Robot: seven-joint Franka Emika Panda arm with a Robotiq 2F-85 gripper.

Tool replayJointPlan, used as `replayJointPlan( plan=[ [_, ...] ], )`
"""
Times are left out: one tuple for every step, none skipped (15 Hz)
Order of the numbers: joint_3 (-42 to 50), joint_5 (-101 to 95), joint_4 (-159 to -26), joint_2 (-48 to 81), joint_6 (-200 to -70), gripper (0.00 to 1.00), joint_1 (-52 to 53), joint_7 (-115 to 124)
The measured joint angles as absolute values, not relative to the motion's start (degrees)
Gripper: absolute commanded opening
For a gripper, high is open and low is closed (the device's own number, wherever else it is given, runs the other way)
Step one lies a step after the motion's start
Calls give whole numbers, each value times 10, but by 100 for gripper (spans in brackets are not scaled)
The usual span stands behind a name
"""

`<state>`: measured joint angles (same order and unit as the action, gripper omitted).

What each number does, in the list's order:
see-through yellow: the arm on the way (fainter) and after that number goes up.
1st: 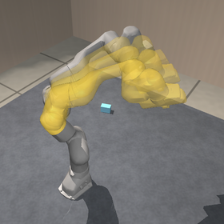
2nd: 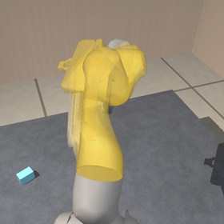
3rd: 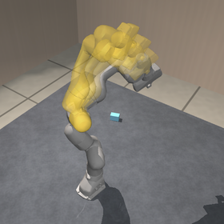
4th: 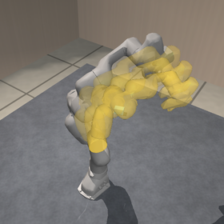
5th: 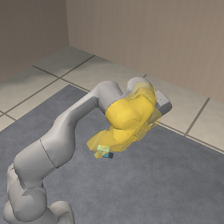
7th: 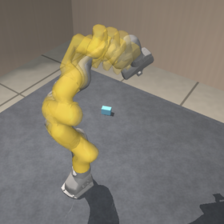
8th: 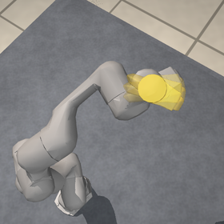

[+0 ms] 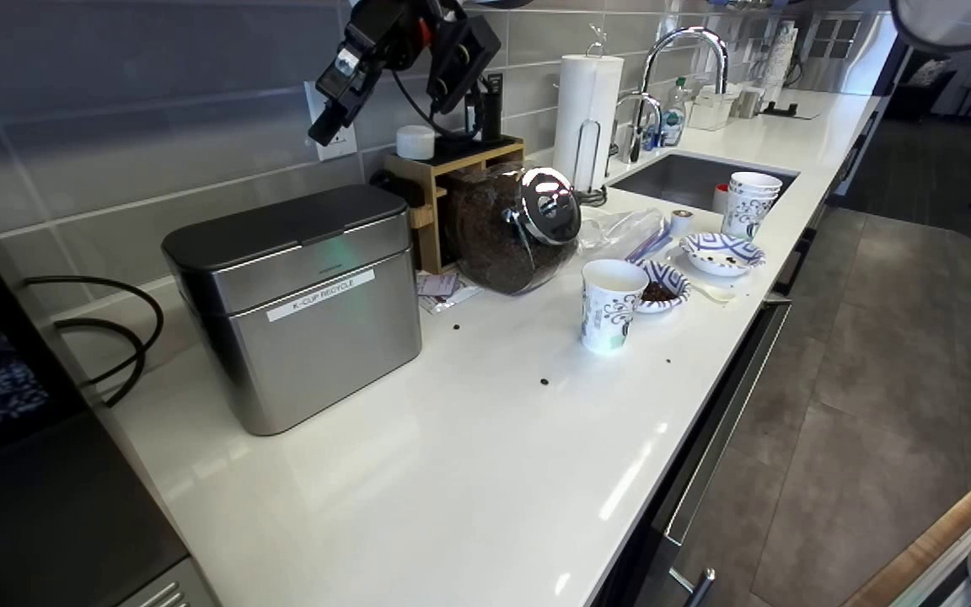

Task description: Close the bin

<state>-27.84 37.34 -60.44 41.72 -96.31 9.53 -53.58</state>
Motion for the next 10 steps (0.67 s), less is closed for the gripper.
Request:
replayJointPlan(
  plan=[
    [-278, 367, -616, 411, -982, 100, 95, -553],
    [-278, 361, -629, 405, -1001, 100, 95, -571],
    [-278, 358, -642, 400, -1019, 100, 95, -588],
    [-278, 356, -654, 395, -1035, 100, 95, -604],
    [-278, 355, -666, 390, -1050, 100, 95, -621],
    [-278, 356, -679, 384, -1062, 100, 94, -635],
    [-279, 356, -690, 378, -1070, 100, 93, -649],
    [-279, 356, -701, 370, -1073, 100, 91, -660],
    [-279, 356, -712, 361, -1073, 100, 90, -667],
    [-279, 356, -723, 350, -1073, 100, 88, -672]
  ],
)
